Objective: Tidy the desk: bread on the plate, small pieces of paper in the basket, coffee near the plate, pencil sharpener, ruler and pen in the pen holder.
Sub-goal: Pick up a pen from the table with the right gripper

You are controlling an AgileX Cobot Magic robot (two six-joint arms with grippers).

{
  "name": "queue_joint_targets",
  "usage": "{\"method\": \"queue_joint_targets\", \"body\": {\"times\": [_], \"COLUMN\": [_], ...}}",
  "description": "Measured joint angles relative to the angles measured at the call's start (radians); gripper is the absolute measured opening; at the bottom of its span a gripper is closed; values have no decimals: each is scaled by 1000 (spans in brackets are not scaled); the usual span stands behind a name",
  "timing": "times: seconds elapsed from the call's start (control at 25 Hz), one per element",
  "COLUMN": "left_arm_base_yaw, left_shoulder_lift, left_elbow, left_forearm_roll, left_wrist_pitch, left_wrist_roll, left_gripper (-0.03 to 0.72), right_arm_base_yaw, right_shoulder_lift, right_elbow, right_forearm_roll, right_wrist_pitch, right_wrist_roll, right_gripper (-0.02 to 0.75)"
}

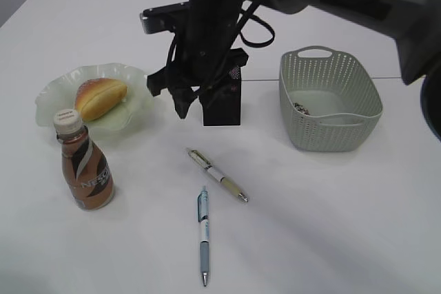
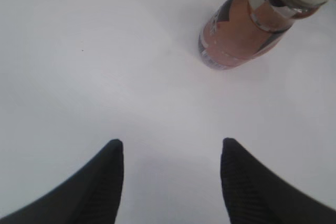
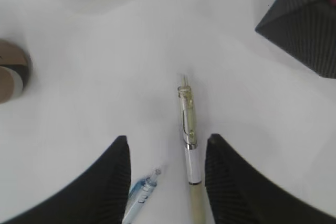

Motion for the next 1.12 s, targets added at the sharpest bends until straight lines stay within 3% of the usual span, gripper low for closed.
{"method": "queue_joint_targets", "body": {"times": [1.12], "left_arm_base_yaw": [0], "left_shoulder_lift": [0], "left_elbow": [0], "left_forearm_roll": [1], "left_wrist_pitch": [-6], "left_wrist_roll": [0], "left_gripper": [433], "right_arm_base_yaw": [11], "right_shoulder_lift": [216], "right_elbow": [-2], "right_forearm_roll": [-40], "right_wrist_pitch": [-7], "right_wrist_roll": [-10], "right_gripper": [344]}}
